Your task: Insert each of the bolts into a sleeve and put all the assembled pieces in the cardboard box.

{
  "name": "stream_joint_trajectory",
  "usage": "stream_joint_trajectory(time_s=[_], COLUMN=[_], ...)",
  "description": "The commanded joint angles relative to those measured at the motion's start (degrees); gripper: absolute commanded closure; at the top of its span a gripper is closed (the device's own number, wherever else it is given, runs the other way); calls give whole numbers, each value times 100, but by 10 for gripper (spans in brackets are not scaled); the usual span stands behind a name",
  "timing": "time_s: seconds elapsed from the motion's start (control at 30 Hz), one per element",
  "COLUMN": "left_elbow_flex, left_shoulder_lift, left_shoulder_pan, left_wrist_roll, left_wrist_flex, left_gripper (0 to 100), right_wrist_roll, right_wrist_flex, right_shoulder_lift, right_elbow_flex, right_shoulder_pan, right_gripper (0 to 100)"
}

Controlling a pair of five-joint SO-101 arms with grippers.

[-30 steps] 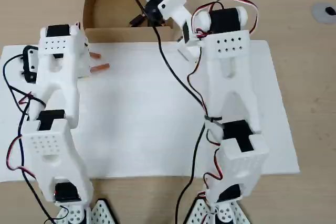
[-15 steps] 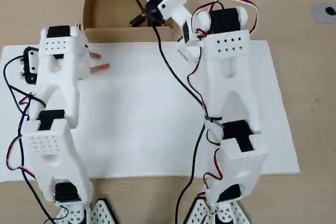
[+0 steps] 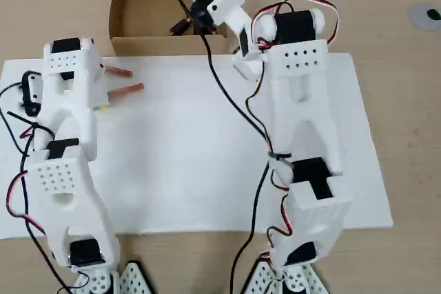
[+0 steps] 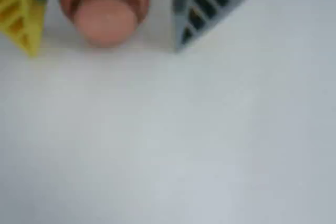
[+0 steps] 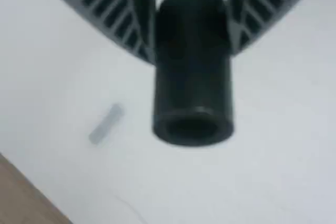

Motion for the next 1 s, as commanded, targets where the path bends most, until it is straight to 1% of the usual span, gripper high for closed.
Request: stream_joint_trajectory(time_s=[0.0, 0.2, 0.63, 0.73, 0.8, 0.93, 0.97], left_elbow_flex=[-308, -281, -264, -220, -105, -114, -123], left_shoulder_lift=[-75, -295, -277, -277, -224, -31, 13], left_shoulder_pan=[176, 299, 360, 360, 360, 325, 316], left_wrist_roll=[-202, -193, -176, -193, -193, -202, -202], left_wrist_flex=[26, 26, -18, -193, -387, -721, -756], left_gripper=[812, 812, 812, 812, 844, 990, 998], right_wrist_roll=[-26, -26, -26, -26, -26, -26, -26], right_wrist_flex=[-105, -105, -97, -97, -97, -97, -97], right_shoulder_lift=[-154, 4, 101, 110, 110, 84, 84], right_elbow_flex=[-4, -48, -251, -277, -277, -277, -277], right_shoulder_pan=[-84, -48, -22, -22, -22, -22, -22], right_gripper=[987, 987, 987, 987, 987, 987, 987])
